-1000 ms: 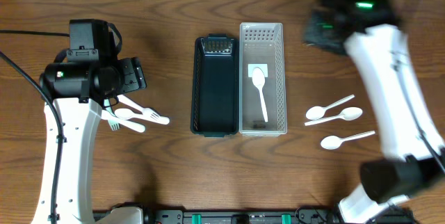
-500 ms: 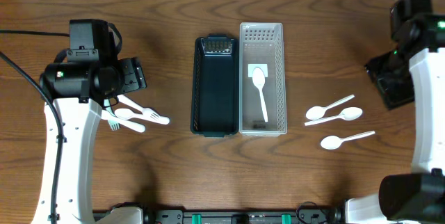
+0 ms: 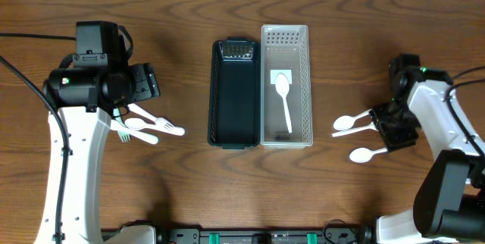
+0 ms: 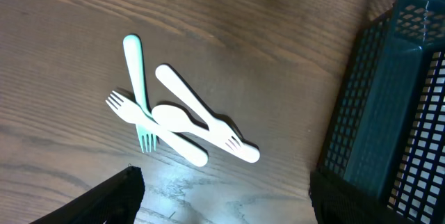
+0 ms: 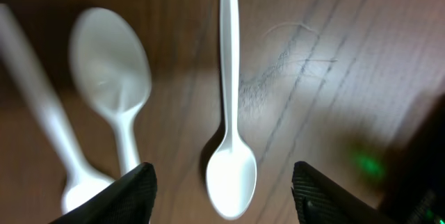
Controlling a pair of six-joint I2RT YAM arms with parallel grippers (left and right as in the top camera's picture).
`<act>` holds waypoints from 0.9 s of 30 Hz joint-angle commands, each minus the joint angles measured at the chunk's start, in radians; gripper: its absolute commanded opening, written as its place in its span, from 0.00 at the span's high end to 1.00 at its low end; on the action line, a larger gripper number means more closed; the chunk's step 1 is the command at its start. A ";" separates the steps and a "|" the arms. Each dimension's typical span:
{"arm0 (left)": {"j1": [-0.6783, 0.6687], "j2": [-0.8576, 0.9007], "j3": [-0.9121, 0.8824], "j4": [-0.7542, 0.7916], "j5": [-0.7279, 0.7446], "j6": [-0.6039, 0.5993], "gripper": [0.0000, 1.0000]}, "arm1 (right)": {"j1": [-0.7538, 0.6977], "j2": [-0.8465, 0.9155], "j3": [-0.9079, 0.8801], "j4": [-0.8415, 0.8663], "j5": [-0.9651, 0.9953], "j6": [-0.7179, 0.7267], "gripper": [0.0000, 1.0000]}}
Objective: Pack container
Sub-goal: 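Move the right gripper back and grasp another white spoon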
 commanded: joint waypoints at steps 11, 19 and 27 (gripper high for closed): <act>0.001 0.007 0.000 -0.005 -0.002 0.002 0.21 | -0.012 -0.002 -0.231 0.222 0.001 -0.035 0.46; 0.001 0.007 0.000 -0.006 -0.002 0.002 0.20 | -0.012 -0.002 -0.309 0.332 0.001 -0.047 0.70; 0.001 0.007 0.000 -0.013 -0.002 0.002 0.20 | -0.012 -0.002 -0.372 0.386 -0.003 -0.046 0.83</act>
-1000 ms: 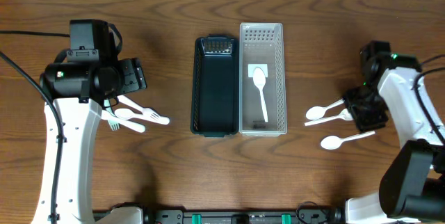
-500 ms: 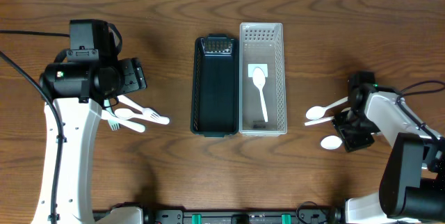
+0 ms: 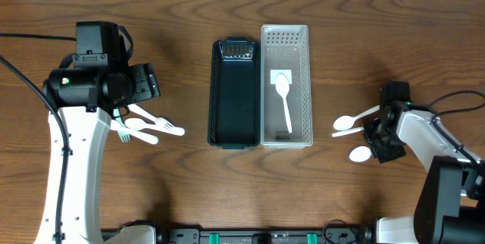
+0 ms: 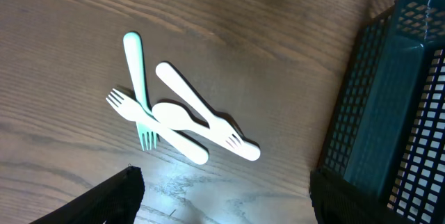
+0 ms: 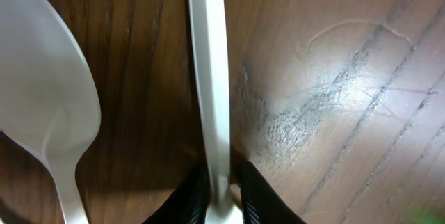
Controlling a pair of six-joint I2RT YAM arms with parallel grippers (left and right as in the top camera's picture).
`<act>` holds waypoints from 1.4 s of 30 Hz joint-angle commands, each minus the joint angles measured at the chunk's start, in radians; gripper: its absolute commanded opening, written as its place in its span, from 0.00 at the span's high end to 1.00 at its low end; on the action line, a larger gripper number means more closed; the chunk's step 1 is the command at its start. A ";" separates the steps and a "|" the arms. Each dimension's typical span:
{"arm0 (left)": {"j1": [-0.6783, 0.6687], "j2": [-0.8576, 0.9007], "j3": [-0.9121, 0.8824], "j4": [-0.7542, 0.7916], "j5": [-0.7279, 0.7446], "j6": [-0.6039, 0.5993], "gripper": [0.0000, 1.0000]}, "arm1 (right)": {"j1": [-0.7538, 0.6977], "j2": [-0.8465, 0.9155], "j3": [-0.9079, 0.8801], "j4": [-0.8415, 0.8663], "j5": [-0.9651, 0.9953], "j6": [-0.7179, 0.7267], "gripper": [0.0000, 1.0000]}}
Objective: Pack container
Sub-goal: 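Move the right gripper back and grasp another white spoon, then place the second spoon into the white basket with the right gripper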
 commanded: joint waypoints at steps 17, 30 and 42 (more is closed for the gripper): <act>0.001 0.007 0.000 -0.006 -0.002 0.001 0.20 | 0.008 -0.136 0.087 -0.078 -0.054 -0.290 0.99; 0.001 0.007 0.000 -0.005 -0.002 0.001 0.21 | 0.293 -0.123 0.793 -0.364 -0.182 -0.701 0.99; 0.001 0.007 0.000 -0.006 -0.002 0.002 0.21 | 0.444 0.307 1.059 -0.516 -0.189 -0.879 0.99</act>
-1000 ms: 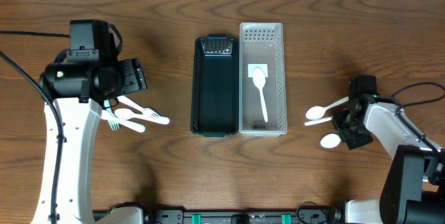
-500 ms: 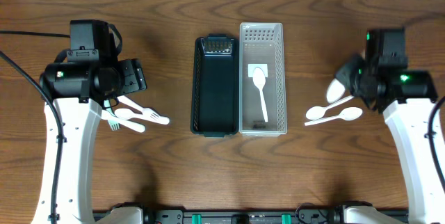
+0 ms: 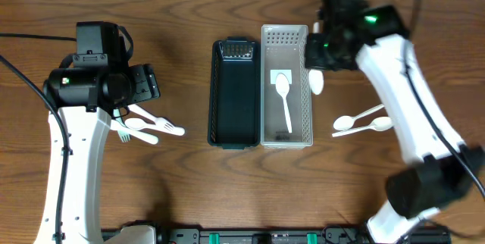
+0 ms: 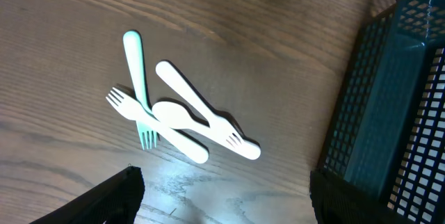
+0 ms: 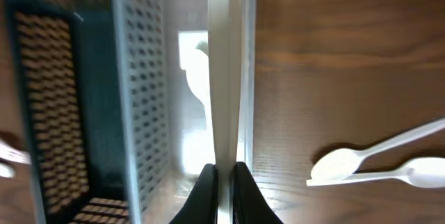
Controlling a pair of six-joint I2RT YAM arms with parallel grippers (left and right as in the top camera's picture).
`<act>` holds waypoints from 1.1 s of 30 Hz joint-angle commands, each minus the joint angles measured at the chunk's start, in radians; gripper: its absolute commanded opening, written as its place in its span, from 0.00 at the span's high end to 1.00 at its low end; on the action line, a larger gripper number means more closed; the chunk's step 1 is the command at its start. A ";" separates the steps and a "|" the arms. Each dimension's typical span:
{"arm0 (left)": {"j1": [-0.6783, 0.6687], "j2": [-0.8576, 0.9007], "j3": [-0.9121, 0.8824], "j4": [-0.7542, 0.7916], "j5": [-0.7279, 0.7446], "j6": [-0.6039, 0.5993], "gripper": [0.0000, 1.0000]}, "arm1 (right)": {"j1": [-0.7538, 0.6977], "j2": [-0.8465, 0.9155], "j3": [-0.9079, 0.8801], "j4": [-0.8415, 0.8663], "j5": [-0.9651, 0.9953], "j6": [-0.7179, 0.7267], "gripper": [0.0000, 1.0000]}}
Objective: Pack container
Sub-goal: 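Place the second spoon into the white basket with the right gripper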
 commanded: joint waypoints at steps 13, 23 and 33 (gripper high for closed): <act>0.001 0.036 0.001 -0.003 -0.002 0.001 0.21 | 0.085 0.316 0.020 0.019 -0.004 -0.123 0.99; 0.001 0.056 0.001 -0.002 -0.002 0.001 0.20 | 0.094 0.317 0.020 0.025 -0.004 -0.113 0.74; 0.001 0.056 0.001 -0.002 -0.003 0.002 0.20 | 0.061 0.243 0.178 -0.044 0.083 -0.065 0.70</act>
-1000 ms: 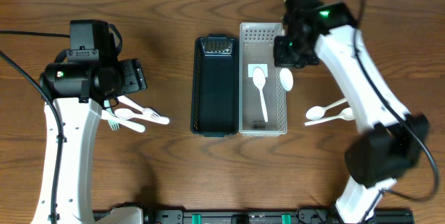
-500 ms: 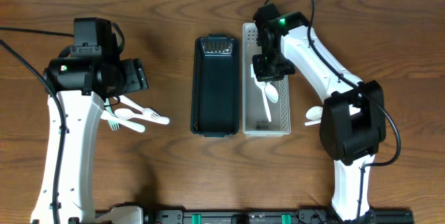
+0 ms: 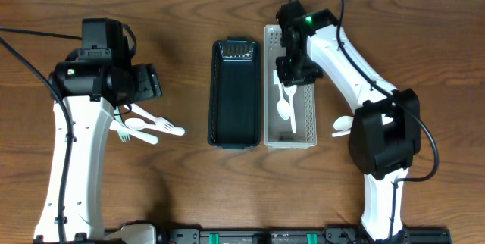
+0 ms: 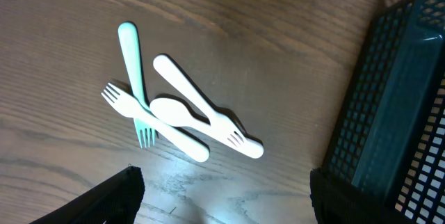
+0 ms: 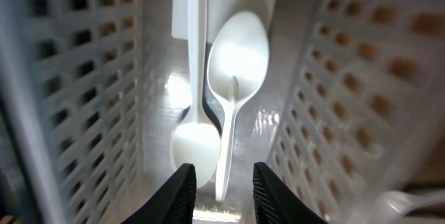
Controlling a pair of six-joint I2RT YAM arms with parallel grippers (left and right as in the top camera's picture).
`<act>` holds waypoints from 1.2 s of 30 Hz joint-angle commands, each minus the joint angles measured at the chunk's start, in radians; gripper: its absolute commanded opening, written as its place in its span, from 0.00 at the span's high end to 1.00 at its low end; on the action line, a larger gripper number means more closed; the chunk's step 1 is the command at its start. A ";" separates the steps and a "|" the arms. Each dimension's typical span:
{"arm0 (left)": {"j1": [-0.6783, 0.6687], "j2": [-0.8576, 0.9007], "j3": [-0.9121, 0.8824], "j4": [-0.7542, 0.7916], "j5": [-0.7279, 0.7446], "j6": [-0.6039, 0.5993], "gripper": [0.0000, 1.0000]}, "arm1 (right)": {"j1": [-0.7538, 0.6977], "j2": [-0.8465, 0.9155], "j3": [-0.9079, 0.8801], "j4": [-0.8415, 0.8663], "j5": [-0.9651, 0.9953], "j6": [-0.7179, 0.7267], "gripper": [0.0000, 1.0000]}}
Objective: Pack container
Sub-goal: 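Place the second spoon into the white basket with the right gripper, then return the right gripper and grasp a third white spoon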
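Note:
Two white spoons (image 5: 240,50) lie side by side in the white perforated basket (image 3: 289,142), seen from above as spoons (image 3: 286,101). My right gripper (image 5: 226,196) sits low inside that basket just over them, open and empty; from overhead the right gripper (image 3: 292,68) covers the basket's far half. The black basket (image 3: 233,96) stands to its left with nothing in it. A teal fork (image 4: 131,71) and two white forks (image 4: 208,125) lie in a heap on the left. My left gripper (image 4: 222,206) hovers open above them.
One more white spoon (image 3: 342,125) shows on the table right of the white basket, partly under my right arm. The black basket's wall (image 4: 389,113) is close to the right of the fork heap. Cables run off both arms.
My right gripper was shut on a spoon by the white basket's right side. Now it is open inside the basket and that spoon lies beside the first. The left wrist view has barely shifted.
My right gripper was open over three spoons on the right of the table, one spoon in the white basket. Then it was shut on one spoon's handle, then up by the basket with it. Now two spoons lie in the basket. The left arm stayed above the forks.

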 commanded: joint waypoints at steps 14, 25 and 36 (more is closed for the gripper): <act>0.001 0.006 0.001 -0.002 -0.003 0.002 0.20 | -0.419 -0.393 0.257 -0.428 0.232 0.768 0.48; 0.001 0.006 0.001 -0.010 -0.003 0.001 0.20 | -0.492 -0.402 -0.060 -0.342 0.223 0.866 0.44; 0.001 0.006 0.001 -0.005 -0.003 0.002 0.21 | -0.492 -0.402 -0.542 0.043 0.231 0.861 0.47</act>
